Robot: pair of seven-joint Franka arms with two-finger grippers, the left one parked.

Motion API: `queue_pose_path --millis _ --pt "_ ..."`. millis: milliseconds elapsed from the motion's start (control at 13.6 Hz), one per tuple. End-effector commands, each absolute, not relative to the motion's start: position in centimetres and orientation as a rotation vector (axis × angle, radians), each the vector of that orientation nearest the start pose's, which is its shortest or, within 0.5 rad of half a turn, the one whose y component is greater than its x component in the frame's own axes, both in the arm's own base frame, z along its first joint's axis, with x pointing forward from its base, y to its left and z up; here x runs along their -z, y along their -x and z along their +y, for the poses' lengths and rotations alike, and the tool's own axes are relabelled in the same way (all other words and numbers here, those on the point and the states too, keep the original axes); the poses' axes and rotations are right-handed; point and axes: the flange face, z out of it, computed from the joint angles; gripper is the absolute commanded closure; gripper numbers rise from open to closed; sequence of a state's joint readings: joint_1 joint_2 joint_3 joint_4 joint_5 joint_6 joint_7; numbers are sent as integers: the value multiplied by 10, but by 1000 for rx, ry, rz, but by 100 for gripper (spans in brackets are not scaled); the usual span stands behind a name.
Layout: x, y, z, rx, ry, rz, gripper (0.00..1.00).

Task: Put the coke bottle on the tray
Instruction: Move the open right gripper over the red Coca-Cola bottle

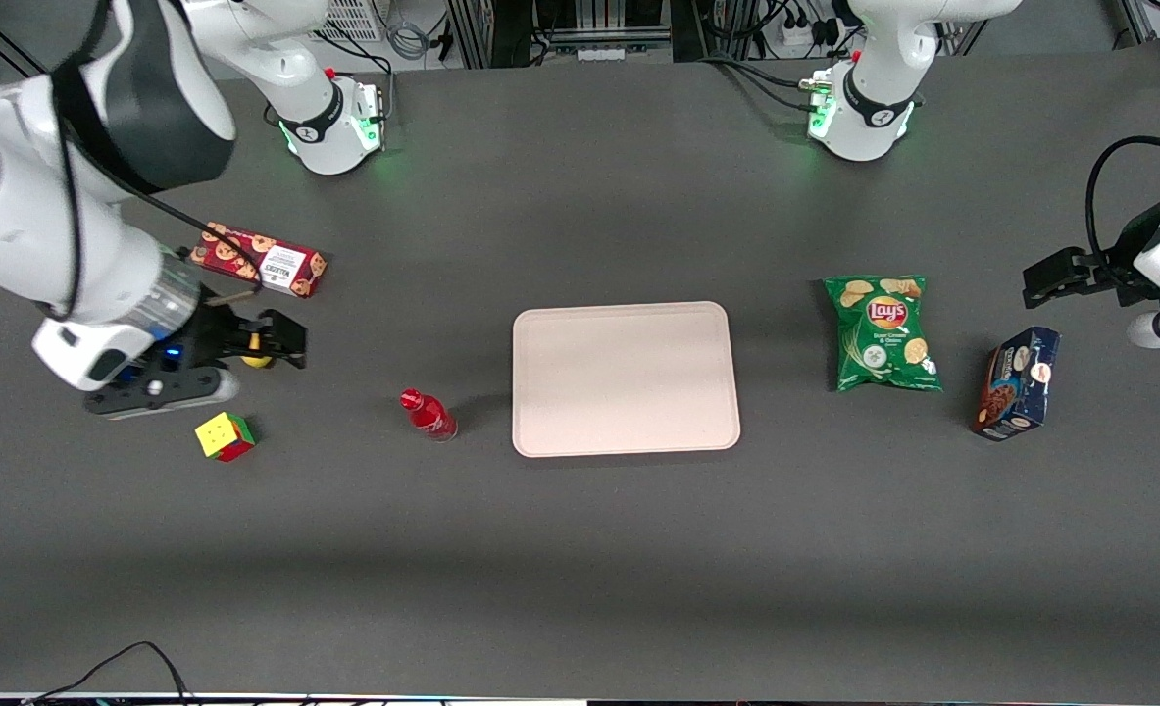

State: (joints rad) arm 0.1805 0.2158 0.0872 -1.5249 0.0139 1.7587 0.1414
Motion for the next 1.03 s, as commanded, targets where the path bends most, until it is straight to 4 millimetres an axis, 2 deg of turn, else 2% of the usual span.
queue_pose_path --millis 0,147,440,587,734,954 --pt "-509 -610 221 -36 3108 -141 0" --pt "-485 -605 248 -33 3116 -119 0" --pt "-405 -591 263 0 3109 -149 0" --pt "-372 -585 264 23 3133 -177 0" --pt "-350 -585 265 -8 3138 -177 0" --pt "-330 -580 263 -7 3136 -180 0"
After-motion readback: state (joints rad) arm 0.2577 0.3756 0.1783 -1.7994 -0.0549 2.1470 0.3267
